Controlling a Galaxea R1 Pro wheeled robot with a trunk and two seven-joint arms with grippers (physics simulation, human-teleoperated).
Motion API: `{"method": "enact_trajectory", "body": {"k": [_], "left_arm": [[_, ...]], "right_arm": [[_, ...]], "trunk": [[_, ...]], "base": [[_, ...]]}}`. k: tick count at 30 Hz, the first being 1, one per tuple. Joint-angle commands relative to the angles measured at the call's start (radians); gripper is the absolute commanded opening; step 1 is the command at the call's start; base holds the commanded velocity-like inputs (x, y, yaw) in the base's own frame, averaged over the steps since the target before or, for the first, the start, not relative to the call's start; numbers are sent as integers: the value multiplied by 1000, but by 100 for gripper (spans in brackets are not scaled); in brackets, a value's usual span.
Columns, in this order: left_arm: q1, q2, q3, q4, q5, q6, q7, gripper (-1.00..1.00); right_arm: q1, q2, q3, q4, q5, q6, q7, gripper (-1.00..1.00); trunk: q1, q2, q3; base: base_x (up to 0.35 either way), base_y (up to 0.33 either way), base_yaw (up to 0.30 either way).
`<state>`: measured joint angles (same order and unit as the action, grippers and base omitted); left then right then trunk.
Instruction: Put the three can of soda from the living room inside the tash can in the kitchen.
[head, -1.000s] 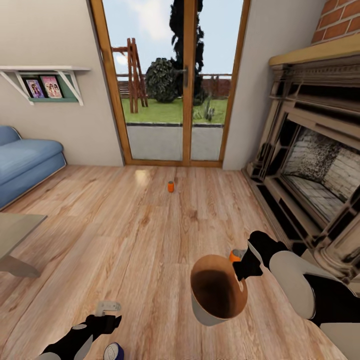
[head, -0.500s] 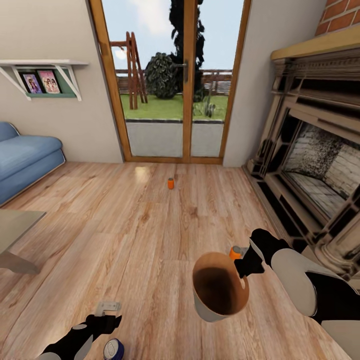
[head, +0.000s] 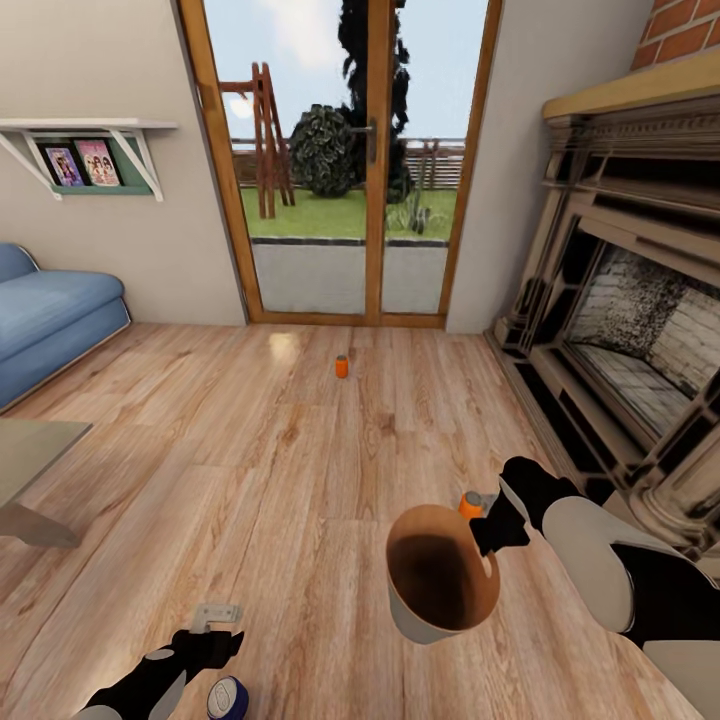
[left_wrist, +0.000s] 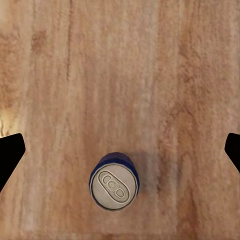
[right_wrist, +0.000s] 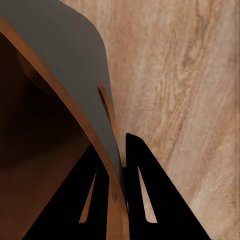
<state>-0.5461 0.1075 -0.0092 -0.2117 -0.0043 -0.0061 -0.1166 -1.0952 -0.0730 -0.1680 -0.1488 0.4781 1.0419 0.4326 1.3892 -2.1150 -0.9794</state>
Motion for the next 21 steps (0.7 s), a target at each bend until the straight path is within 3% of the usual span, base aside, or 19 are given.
{"method": "enact_trajectory", "body": {"k": [1,12,16,21], "left_arm": [[0,0,0,0,0,0,0,100],[0,0,0,0,0,0,0,100],[0,0,-1,0,0,0,0,100],[0,0,-6,0,0,0,0,100]], "right_arm": [[-1,0,-15,0,-32,5,5,-100],[-62,-10,-15,16,-32,5,5,-100],[-112,-11,-15,55,-32,5,5,-100],[-121,-11,-15,60,-32,5,5,-100]], "trunk": [[0,0,0],[0,0,0],[0,0,0],[8,-14,-6]], "base": [[0,0,0],[0,0,0],[0,0,0],[0,0,0]]}}
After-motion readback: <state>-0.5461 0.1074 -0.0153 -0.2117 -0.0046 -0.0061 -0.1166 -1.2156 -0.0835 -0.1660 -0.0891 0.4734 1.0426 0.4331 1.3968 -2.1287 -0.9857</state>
